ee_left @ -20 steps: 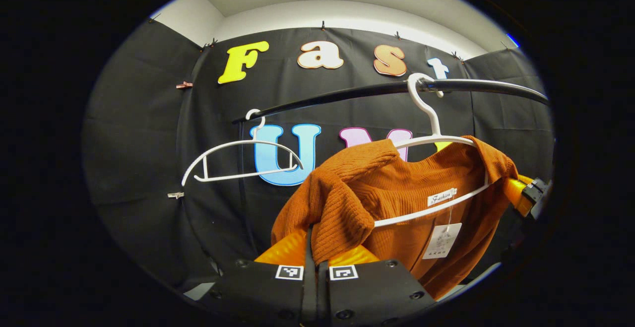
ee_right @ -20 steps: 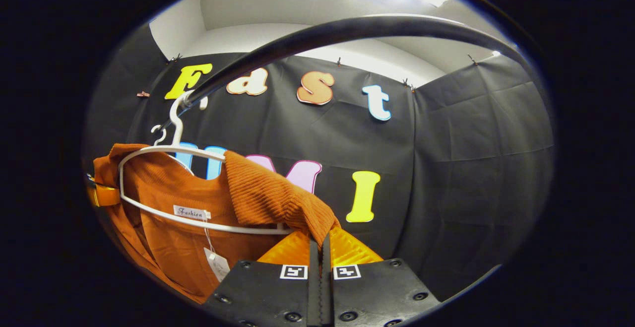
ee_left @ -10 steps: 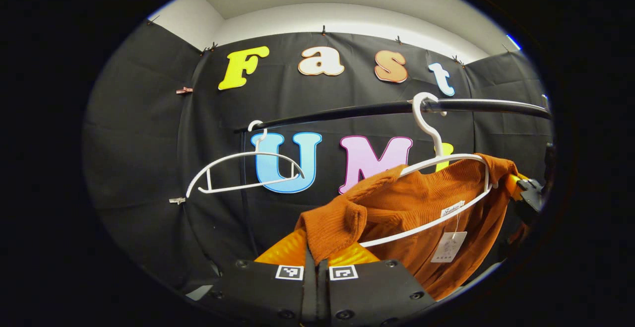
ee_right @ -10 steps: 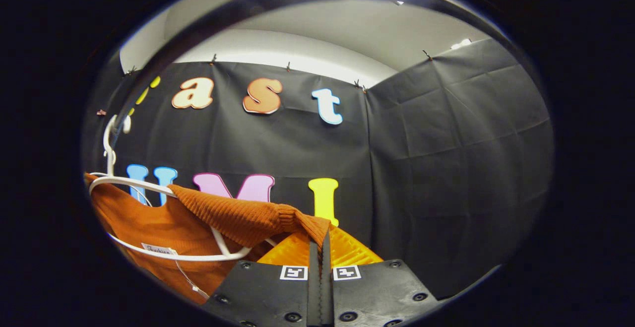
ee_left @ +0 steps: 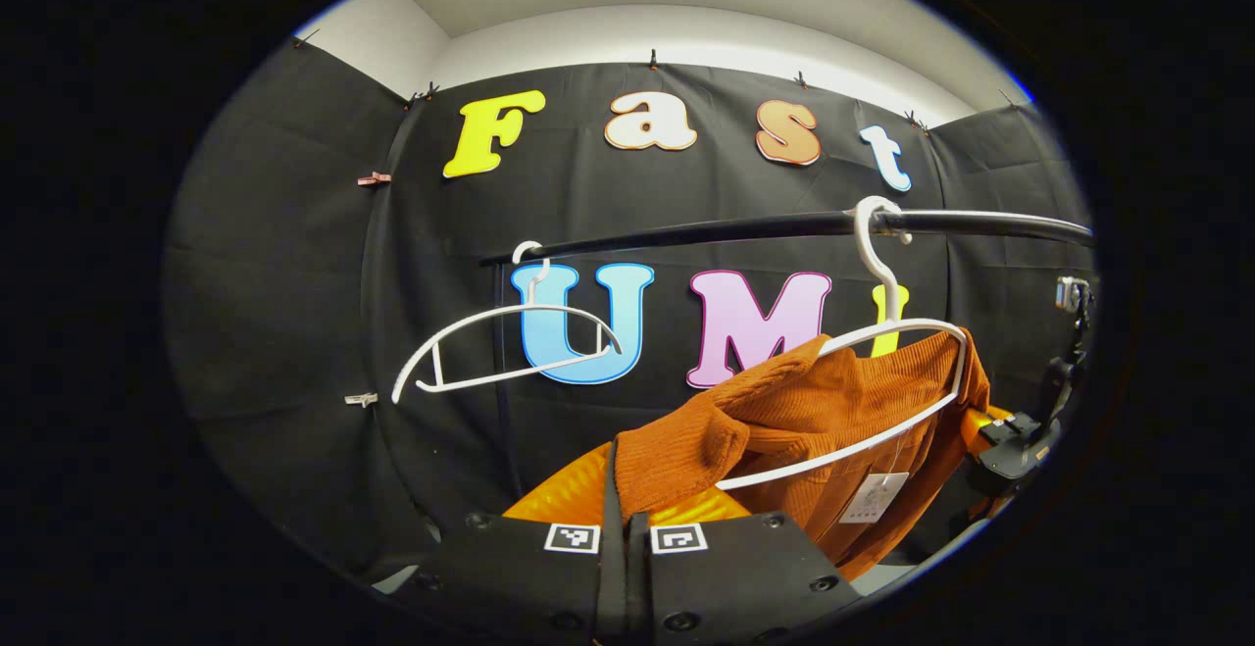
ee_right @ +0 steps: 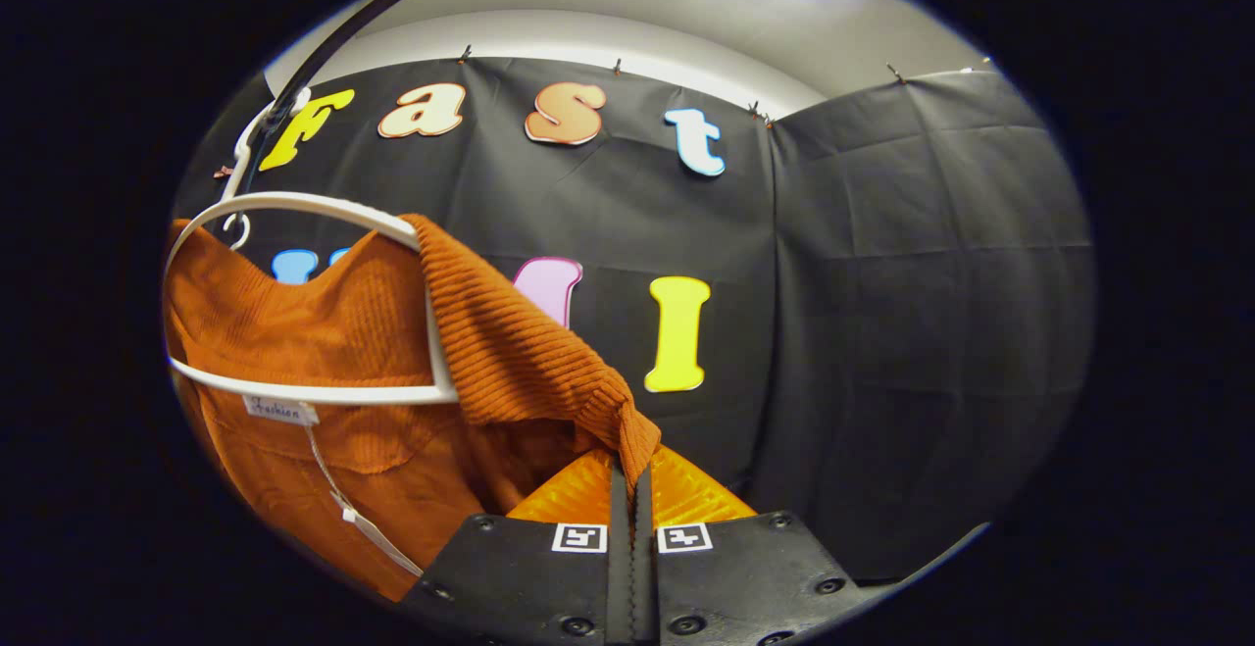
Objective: Grasp the clothes on the hanger with both hands and then place them into the laundry hamper below.
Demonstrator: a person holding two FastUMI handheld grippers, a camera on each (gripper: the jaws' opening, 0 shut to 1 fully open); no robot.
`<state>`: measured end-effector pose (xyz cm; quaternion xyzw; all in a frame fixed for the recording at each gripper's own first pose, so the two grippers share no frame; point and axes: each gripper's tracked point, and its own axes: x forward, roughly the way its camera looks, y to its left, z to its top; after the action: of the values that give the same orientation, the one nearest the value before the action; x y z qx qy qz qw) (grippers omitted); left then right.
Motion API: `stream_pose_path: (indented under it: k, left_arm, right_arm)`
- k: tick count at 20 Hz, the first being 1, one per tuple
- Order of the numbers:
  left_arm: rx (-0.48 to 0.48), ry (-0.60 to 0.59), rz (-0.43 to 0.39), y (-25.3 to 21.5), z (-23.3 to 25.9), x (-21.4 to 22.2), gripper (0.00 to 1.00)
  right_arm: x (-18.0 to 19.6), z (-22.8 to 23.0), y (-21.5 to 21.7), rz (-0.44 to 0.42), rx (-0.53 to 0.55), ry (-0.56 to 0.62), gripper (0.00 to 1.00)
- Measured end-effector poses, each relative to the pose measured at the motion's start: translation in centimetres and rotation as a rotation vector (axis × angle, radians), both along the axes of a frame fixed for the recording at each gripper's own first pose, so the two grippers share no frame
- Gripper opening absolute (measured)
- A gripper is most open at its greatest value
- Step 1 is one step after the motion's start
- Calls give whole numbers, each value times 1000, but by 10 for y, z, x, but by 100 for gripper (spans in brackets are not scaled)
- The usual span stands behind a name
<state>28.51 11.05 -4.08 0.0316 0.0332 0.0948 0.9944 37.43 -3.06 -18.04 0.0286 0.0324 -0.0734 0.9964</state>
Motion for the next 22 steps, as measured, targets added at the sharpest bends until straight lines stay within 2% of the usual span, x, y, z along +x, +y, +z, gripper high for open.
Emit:
stream_pose_path:
  k: [4,8,10,11,12,13,16,17,18,19,21,22]
  left_arm:
    - [17,-27,-1,4,12,-3,5]
    - [14,-31,-12,5,19,1,5]
    - [18,-27,-16,0,19,6,2]
    - [12,-26,-21,-3,19,7,2]
    - [7,-28,-27,-7,17,8,5]
    - [3,-29,-28,-9,18,9,2]
    - [-5,-25,-34,-14,17,15,5]
    - [-7,-16,-35,-14,15,17,5]
    - [-6,-12,-37,-15,14,18,5]
    - [-2,-9,-36,-15,14,19,5]
    - [0,-7,-34,-13,13,20,5]
    - [-2,-2,-30,-10,9,19,5]
  right_arm:
    - [9,-9,22,66,99,36,4]
    - [8,33,-9,26,238,-101,4]
    - [10,52,-35,-24,272,-177,4]
    - [12,62,-42,-41,294,-220,7]
    - [16,70,-46,-52,301,-245,4]
    - [22,73,-46,-54,301,-263,4]
    - [49,66,-49,-44,284,-238,4]
    - [58,55,-47,-25,282,-210,8]
    - [67,44,-41,-3,291,-183,0]
    - [72,30,-35,21,298,-148,4]
    - [79,2,-21,67,309,-77,4]
    - [75,-12,-11,91,314,-43,8]
